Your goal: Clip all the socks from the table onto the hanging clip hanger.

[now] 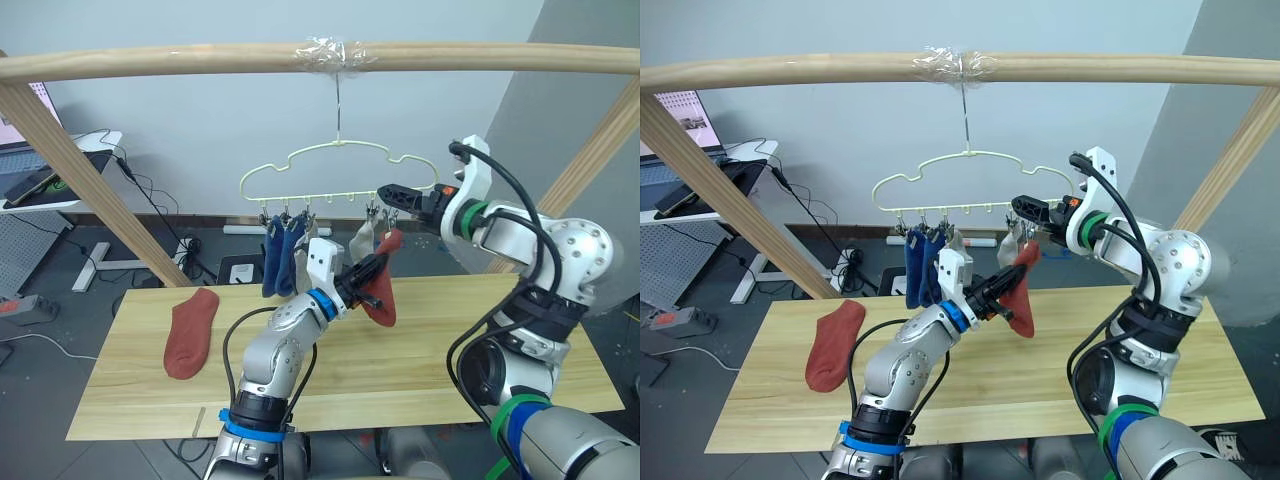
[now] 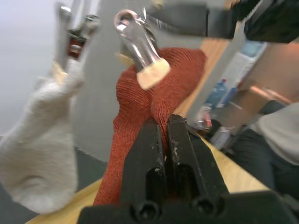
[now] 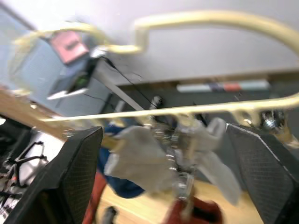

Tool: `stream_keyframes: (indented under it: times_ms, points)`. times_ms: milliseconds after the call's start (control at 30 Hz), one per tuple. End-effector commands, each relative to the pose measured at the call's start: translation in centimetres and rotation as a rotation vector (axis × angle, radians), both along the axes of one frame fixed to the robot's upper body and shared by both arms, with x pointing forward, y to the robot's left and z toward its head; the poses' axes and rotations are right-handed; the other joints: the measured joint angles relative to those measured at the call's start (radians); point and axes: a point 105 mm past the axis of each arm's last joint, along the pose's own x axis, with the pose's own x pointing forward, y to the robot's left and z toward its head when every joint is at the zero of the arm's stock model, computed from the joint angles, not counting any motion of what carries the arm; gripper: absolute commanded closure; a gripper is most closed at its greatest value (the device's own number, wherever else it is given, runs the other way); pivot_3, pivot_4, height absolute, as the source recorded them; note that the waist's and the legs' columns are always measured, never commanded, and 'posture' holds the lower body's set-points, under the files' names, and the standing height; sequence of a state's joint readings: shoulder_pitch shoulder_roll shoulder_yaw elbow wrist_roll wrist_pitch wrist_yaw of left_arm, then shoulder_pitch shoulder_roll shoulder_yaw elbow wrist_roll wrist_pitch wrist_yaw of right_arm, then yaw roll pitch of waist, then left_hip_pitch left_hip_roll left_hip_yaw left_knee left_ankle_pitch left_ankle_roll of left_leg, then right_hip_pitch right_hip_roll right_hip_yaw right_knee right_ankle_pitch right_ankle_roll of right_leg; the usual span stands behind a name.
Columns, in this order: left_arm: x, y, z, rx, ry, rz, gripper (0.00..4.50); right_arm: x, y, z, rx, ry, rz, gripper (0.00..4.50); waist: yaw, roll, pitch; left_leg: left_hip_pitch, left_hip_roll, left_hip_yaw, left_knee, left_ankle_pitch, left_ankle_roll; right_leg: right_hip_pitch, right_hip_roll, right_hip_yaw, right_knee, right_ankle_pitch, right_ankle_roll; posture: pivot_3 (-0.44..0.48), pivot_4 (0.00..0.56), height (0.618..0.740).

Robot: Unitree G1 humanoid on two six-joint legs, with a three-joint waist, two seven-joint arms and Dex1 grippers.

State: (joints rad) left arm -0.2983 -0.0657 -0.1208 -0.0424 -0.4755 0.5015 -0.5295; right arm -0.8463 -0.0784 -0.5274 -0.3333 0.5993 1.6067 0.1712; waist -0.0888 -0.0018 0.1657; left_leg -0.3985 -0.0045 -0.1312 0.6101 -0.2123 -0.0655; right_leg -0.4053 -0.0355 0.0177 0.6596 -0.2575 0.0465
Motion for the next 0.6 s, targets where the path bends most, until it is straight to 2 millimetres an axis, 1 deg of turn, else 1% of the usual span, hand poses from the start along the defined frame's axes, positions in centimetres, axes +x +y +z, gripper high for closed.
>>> stream_keyframes:
  times_ms: [33,133,233,267,333,400,467,500,533,600]
  points:
    - [-0.3,-0.7,1.3,-0.055,0.0,-0.076,3.46,-1.7,-0.5,1.0,-0.055,-0.118,0.01,0.0,0.0,0.0,0.0,0.0,0.0,0.0,0.0,0.0,0.0,0.0,0.0,0.0,0.0,0.0,0.0,-0.142,0.141,0.74]
    - [-0.6,-0.4,0.4,-0.031,0.027,-0.102,2.54,-2.1,-1.1,0.6,-0.078,-0.155,-0.024,0.0,-0.002,0.0,0.0,0.0,0.0,0.001,0.0,0.0,0.0,0.0,0.0,0.0,0.0,0.0,0.0,-0.146,0.139,0.74]
    - [-1.1,0.5,-0.7,-0.007,0.067,-0.112,1.63,-2.3,-1.6,0.0,-0.077,-0.168,-0.066,0.0,-0.011,0.0,0.0,0.001,0.0,0.001,0.0,0.0,0.0,0.0,0.0,0.001,0.0,0.0,0.0,-0.14,0.135,0.74]
    - [-1.3,0.9,-1.2,0.008,0.075,-0.113,1.37,-2.4,-1.7,-0.2,-0.076,-0.169,-0.078,0.0,-0.014,0.0,0.0,0.001,0.0,0.0,0.0,0.0,0.0,0.0,0.0,0.0,0.0,0.0,0.0,-0.139,0.133,0.74]
    - [-2.0,2.1,-1.8,0.035,0.085,-0.112,0.67,-2.6,-1.9,-0.8,-0.092,-0.184,-0.105,0.0,-0.019,0.0,0.0,0.001,0.0,0.0,0.0,0.0,0.0,0.0,0.001,0.0,0.001,0.0,0.0,-0.136,0.13,0.74]
    - [-2.6,3.2,-1.9,0.055,0.085,-0.11,0.08,-2.6,-2.2,-1.3,-0.13,-0.211,-0.13,0.0,-0.022,0.0,0.0,0.001,0.001,0.0,0.0,0.0,0.0,0.0,0.001,0.0,0.0,0.0,0.0,-0.13,0.128,0.74]
    - [-3.2,4.9,-1.4,0.091,0.05,-0.09,0.01,-2.7,-2.1,-2.1,-0.212,-0.265,-0.148,0.0,-0.022,0.0,0.0,0.0,0.001,0.0,-0.001,0.0,0.0,-0.001,0.001,0.0,0.0,0.0,0.0,-0.13,0.128,0.74]
    - [-3.4,5.9,-1.0,0.115,0.023,-0.071,0.01,-2.7,-2.1,-2.6,-0.264,-0.294,-0.163,0.0,-0.022,0.0,0.0,0.0,0.001,0.0,0.0,0.0,0.0,-0.001,0.001,0.001,0.0,0.0,0.0,-0.114,0.126,0.74]
    - [-3.6,6.5,-0.7,0.131,0.006,-0.059,0.01,-2.6,-2.2,-3.0,-0.298,-0.316,-0.172,0.0,-0.022,0.0,0.0,0.0,0.001,0.0,0.0,0.0,0.0,-0.001,0.0,0.001,0.0,0.0,0.0,-0.114,0.126,0.74]
    - [-3.8,7.7,-0.2,0.22,-0.063,-0.035,0.01,-2.4,-2.2,-3.3,-0.326,-0.36,-0.203,0.0,-0.019,0.0,0.0,0.0,0.0,0.0,0.0,0.0,0.0,-0.001,0.0,0.001,0.0,0.0,0.0,-0.093,0.124,0.74]
